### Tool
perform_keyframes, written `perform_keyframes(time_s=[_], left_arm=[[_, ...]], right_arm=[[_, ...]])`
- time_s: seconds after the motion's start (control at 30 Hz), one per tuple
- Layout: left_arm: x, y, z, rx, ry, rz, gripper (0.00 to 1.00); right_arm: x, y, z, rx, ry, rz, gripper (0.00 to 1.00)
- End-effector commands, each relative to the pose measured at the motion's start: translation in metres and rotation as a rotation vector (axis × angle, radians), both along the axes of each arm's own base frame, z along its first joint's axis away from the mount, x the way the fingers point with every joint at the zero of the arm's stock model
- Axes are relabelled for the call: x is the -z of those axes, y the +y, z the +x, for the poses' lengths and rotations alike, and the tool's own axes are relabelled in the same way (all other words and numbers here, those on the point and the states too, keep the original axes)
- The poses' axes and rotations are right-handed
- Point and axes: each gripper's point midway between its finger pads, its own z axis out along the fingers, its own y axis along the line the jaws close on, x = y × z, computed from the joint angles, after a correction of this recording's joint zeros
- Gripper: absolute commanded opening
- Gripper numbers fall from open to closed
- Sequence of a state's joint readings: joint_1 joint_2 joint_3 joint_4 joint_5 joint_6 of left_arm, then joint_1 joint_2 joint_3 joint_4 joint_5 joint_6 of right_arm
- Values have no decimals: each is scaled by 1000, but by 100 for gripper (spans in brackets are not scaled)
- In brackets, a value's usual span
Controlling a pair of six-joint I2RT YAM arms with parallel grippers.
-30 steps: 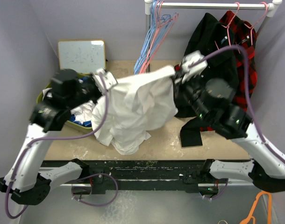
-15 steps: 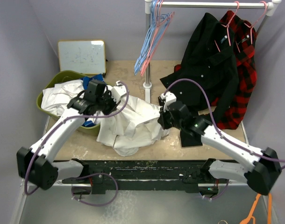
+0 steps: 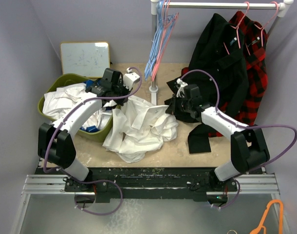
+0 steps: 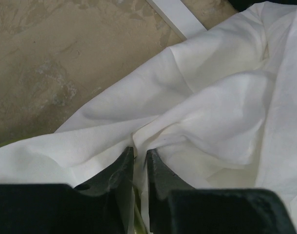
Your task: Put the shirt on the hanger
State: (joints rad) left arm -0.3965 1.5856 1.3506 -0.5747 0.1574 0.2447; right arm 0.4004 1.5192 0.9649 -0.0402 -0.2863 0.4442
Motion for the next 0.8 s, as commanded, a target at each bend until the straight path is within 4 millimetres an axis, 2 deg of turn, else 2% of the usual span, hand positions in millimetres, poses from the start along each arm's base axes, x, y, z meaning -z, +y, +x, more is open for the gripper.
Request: perform_keyframes(time_s=[0.0, 0.07, 0.1, 0.17, 0.37, 0.43, 0.5, 0.6, 0.77], left_arm=[[-26, 4, -3, -5, 3, -59, 42], [-42, -5, -19, 48, 21, -119, 67], [-51, -8, -28, 71, 25, -145, 79], [-66, -13, -47, 120, 35, -193, 99], [-88, -12, -105, 255, 49, -247, 99], [-90, -8, -116, 258, 29, -249, 99], [-91, -3, -123, 244, 6, -255, 99], [-98, 7, -124, 166, -32, -277, 99], [-103, 45, -106, -109, -110, -260, 99]], right_arm=[[-66, 18, 16, -126, -163, 79, 39], [-90, 15, 14, -115, -228, 89, 58], [-105, 11, 12, -98, -272, 96, 76], [-136, 3, 6, -55, -351, 119, 83], [-217, -26, -15, 107, -530, 214, 81], [-240, -31, -15, 153, -552, 240, 78], [-261, -32, -9, 178, -565, 247, 70], [-297, -33, 2, 204, -617, 254, 60], [-329, -30, 25, 214, -666, 231, 59]])
